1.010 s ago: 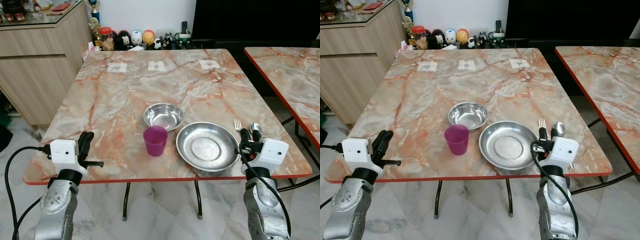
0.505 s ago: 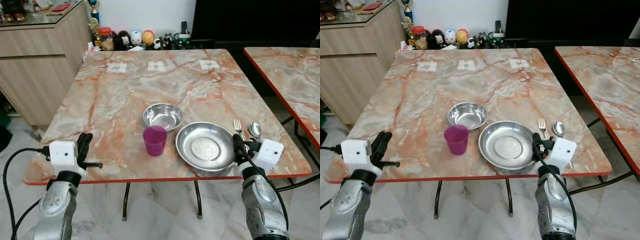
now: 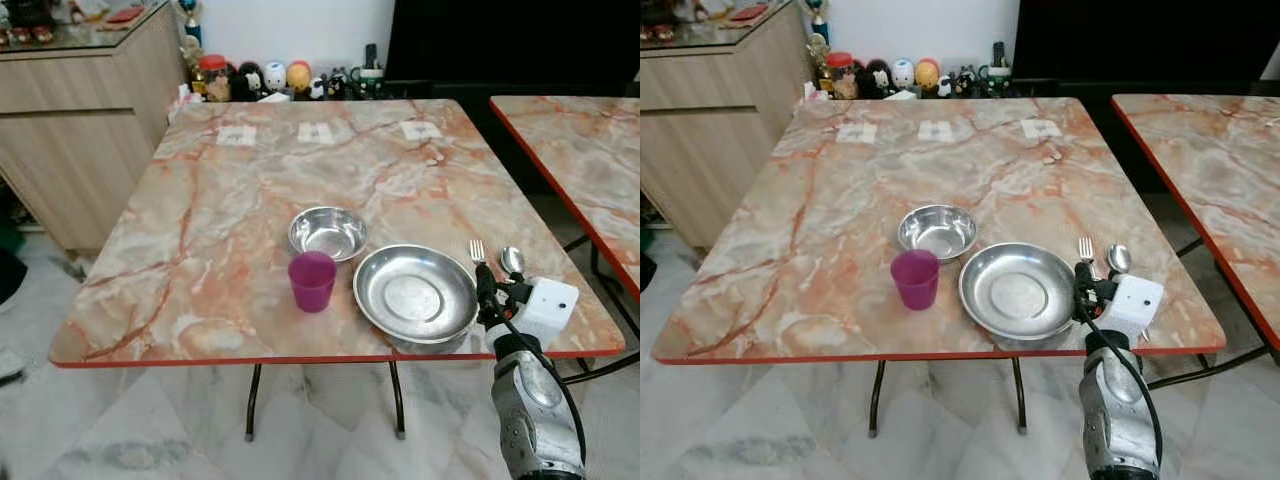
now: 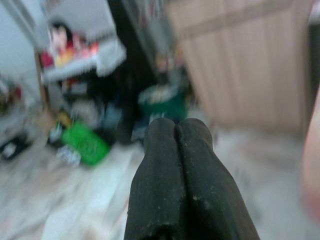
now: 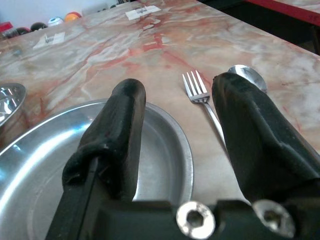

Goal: Setting the table

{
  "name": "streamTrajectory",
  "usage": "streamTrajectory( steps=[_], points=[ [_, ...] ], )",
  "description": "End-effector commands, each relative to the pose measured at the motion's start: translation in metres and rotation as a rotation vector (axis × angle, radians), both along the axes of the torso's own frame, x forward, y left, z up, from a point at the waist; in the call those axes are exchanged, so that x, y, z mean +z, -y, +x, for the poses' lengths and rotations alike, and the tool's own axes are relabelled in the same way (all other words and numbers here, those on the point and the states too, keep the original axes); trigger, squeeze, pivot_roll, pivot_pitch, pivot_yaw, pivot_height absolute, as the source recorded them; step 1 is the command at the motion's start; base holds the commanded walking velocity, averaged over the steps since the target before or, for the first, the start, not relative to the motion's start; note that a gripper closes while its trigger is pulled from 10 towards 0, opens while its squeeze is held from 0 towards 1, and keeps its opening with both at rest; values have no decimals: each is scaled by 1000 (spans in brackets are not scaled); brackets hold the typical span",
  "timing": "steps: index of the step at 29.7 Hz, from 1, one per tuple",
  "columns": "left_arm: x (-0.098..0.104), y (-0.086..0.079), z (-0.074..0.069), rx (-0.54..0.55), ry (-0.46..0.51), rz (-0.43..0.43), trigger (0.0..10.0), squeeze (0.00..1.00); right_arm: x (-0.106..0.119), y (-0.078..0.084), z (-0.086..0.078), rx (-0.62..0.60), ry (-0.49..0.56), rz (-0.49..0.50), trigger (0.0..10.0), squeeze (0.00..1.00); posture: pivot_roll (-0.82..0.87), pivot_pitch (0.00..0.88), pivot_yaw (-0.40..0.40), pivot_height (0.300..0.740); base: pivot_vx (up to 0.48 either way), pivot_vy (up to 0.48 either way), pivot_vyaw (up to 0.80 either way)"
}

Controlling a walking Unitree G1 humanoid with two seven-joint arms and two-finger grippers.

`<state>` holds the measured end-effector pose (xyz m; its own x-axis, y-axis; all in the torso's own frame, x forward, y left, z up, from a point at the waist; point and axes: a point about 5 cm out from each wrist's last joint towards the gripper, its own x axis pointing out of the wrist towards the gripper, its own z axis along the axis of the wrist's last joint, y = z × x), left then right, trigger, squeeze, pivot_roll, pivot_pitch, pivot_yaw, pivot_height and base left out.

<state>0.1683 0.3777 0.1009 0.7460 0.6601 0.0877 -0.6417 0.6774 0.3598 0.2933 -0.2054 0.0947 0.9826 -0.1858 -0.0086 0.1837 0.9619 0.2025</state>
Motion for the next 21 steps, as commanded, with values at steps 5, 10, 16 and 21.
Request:
streamTrajectory(
  steps=[5, 10, 16, 21],
  points=[
    [-64, 9, -20, 32, -251, -90, 10000, 0, 1, -2, 0, -4, 11, 14, 10000, 0, 24, 10, 2, 740, 0, 0, 0],
    [-101, 20, -31, 43, -374, -195, 10000, 0, 0, -2, 0, -11, 10, 19, 10000, 0, 15, 11, 2, 740, 0, 0, 0],
    [-138, 44, -36, -40, -534, -360, 10000, 0, -7, -3, 0, -26, -31, 91, 10000, 0, 21, 16, 1, 740, 0, 0, 0],
    [-163, 80, -30, -223, -680, -483, 10000, 0, -14, -6, 1, -28, -74, 136, 10000, 0, 8, 11, 5, 740, 0, 0, 0]
  ],
)
